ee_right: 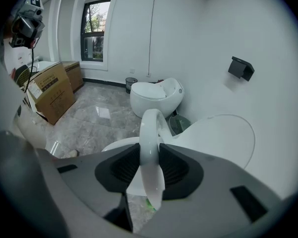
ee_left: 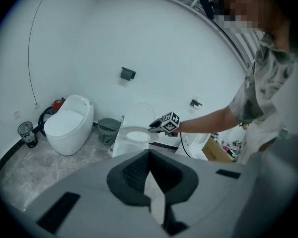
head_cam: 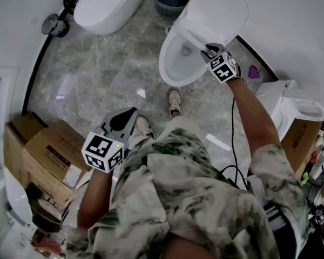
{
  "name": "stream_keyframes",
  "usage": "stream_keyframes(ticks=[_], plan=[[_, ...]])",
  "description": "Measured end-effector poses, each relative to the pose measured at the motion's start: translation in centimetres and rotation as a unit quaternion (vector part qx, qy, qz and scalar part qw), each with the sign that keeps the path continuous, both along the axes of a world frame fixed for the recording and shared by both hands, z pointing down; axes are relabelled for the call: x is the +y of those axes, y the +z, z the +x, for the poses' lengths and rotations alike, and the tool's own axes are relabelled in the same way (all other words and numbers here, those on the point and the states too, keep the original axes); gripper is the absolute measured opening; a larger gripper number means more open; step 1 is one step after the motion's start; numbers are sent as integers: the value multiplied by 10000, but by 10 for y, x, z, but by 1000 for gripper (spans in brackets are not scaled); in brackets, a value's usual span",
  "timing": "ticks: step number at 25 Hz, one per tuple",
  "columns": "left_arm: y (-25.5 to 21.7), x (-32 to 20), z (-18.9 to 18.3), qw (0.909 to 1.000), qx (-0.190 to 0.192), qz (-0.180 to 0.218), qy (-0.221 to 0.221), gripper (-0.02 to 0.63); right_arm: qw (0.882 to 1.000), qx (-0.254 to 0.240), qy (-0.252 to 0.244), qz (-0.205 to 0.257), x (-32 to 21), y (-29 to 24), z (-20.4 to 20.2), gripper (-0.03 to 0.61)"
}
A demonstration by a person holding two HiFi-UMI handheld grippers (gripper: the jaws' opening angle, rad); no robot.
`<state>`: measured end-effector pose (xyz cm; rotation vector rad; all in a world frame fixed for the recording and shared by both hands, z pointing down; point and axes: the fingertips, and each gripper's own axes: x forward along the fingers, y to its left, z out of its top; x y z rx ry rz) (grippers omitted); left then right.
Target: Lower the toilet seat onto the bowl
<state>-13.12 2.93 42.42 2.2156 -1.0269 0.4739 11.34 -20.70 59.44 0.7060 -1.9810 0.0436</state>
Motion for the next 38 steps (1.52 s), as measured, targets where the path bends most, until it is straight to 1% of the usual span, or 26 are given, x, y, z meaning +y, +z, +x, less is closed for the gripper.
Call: stream_keyframes(ticks=[13,24,31,38], plan=[[13,14,1,9998,-13,-104,142,23,10000,34,-24,-87,23,22,-10,146],[30,27,0,9996,16,-217,166,23,9998,5,-15,-213,41,41,-20,149],[36,28,3,9995,74,-227,195,23,9996,22,-38,-288,52,51,-26,149],[45,31,1,9991,140,-329,241,23,9992,50,-67,-390,60,64,-34,153]])
